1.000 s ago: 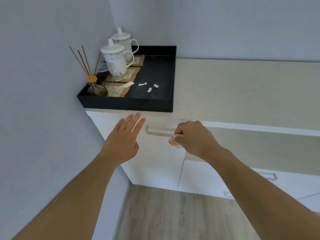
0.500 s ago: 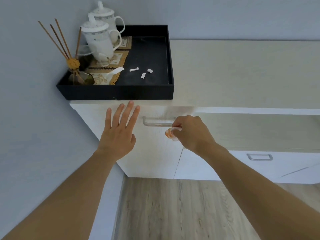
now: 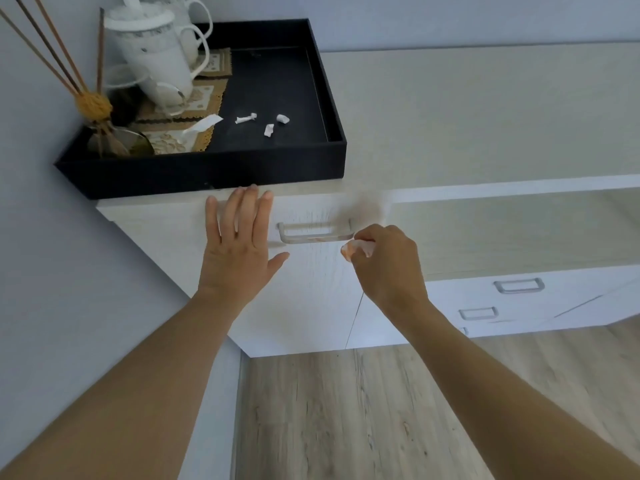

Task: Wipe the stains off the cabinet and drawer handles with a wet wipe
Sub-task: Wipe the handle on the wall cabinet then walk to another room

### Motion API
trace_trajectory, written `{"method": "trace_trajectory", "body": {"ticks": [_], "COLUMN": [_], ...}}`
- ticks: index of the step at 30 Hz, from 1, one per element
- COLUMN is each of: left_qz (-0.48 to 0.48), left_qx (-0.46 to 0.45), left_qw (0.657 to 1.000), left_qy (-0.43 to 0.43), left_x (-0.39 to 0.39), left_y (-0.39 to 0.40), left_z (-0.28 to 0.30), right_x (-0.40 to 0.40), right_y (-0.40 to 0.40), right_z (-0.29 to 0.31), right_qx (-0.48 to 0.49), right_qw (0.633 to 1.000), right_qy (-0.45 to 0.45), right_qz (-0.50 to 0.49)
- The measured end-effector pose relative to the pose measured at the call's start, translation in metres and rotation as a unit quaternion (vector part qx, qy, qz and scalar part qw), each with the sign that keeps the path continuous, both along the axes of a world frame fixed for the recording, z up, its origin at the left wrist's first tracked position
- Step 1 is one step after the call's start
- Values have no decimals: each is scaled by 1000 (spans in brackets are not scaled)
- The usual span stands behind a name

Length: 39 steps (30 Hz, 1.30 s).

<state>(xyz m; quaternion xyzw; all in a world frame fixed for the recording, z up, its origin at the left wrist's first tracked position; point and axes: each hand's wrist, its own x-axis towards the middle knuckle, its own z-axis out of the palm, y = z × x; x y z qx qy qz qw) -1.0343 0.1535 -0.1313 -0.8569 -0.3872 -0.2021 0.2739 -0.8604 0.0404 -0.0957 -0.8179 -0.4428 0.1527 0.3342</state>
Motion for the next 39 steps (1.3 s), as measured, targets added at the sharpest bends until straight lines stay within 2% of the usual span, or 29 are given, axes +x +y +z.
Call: {"method": "trace_trajectory", "body": {"ticks": [5, 9, 15, 17, 20, 25, 34, 39], "left_qz": [9, -2, -9, -17, -21, -38, -39, -36], "left_qx": [49, 83, 166, 190, 209, 226, 242, 243], "left_qw": [999, 996, 986, 982, 975, 969, 964, 963], "left_qy": [-4, -16, -19, -19, -66, -96, -108, -106], "left_x": [4, 2, 2, 1, 9, 16, 18, 18], "left_y": [6, 16, 34, 41, 46, 54, 58, 58], "left_z": [-10, -19, -32, -36, -41, -46, -49, -50], "right_x": [-8, -13, -24, -28, -34, -28, -24, -32], "right_y": [-5, -3, 4, 5, 4, 4, 11, 11], "right_z": [-12, -15, -23, -28, -36, -40, -47, -47], "right_qx": [78, 136, 230, 259, 291, 313, 349, 372], "right_qw": [993, 983, 953, 947, 947, 939, 929, 921], "right_qy": [47, 62, 130, 112, 39, 65, -36, -20], "right_qz": [-80, -109, -146, -151, -132, -131, -117, -110]}}
